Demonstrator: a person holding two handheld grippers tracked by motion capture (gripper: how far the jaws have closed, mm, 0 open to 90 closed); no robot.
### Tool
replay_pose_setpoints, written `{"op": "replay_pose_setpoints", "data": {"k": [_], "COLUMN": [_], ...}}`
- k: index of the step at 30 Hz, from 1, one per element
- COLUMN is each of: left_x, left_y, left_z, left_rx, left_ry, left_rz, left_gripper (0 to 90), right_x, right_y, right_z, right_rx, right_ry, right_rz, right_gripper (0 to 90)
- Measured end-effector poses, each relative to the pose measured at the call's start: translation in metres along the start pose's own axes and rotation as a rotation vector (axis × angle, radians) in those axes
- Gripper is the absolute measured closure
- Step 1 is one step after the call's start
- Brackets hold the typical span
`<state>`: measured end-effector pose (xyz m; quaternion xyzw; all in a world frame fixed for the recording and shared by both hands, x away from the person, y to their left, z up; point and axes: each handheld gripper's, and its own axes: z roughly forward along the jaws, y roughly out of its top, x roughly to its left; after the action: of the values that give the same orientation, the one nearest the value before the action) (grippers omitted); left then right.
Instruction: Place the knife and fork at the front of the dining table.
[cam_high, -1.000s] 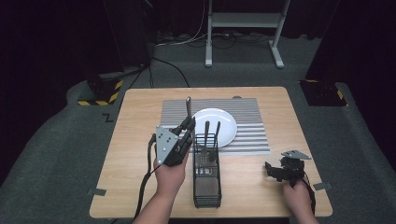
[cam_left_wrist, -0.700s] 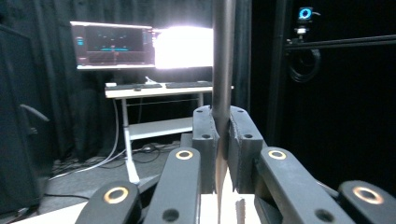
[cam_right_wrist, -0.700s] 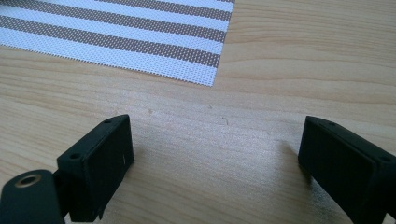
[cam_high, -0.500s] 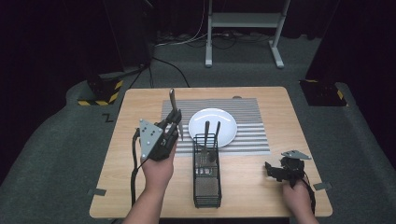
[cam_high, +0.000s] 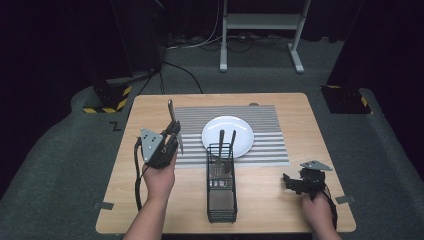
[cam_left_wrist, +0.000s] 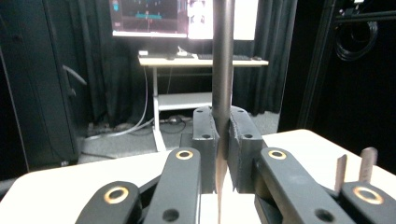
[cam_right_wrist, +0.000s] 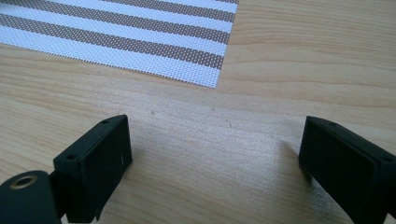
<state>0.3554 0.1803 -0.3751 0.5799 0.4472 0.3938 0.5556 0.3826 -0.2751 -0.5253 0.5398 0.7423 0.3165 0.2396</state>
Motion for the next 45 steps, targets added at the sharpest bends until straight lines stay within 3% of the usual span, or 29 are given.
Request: {"op": "replay_pose_setpoints", "data": {"k": [12,15,23,35,41,45], "left_x": [0.018,0.022,0.016,0.012,0.016,0.014], "left_y": [-0.027,-0.034,-0.048,-0.067,-0.070,-0.073], "left_z": [0.025,0.038,0.052,0.070,0.087,0.101], "left_rx": [0.096,0.139,0.211,0.259,0.280,0.302], "left_ry": [0.050,0.064,0.071,0.097,0.117,0.130], "left_rz": [-0.005,-0.045,-0.047,-0.068,-0.107,-0.100], "left_gripper": [82.5,82.5,82.5,82.6,82.6,82.6], "right_x": [0.000,0.000,0.001,0.001,0.001,0.001], "right_y": [0.000,0.000,0.000,0.000,0.000,0.000], "right_z": [0.000,0.000,0.000,0.000,0.000,0.000], "right_rx": [0.000,0.000,0.000,0.001,0.001,0.001], "right_ry": [-0.003,-0.002,0.007,0.015,0.015,0.015], "right_rz": [0.001,0.000,-0.007,-0.018,-0.018,-0.018], "right_gripper": [9.1,9.2,9.2,9.2,9.2,9.2]}}
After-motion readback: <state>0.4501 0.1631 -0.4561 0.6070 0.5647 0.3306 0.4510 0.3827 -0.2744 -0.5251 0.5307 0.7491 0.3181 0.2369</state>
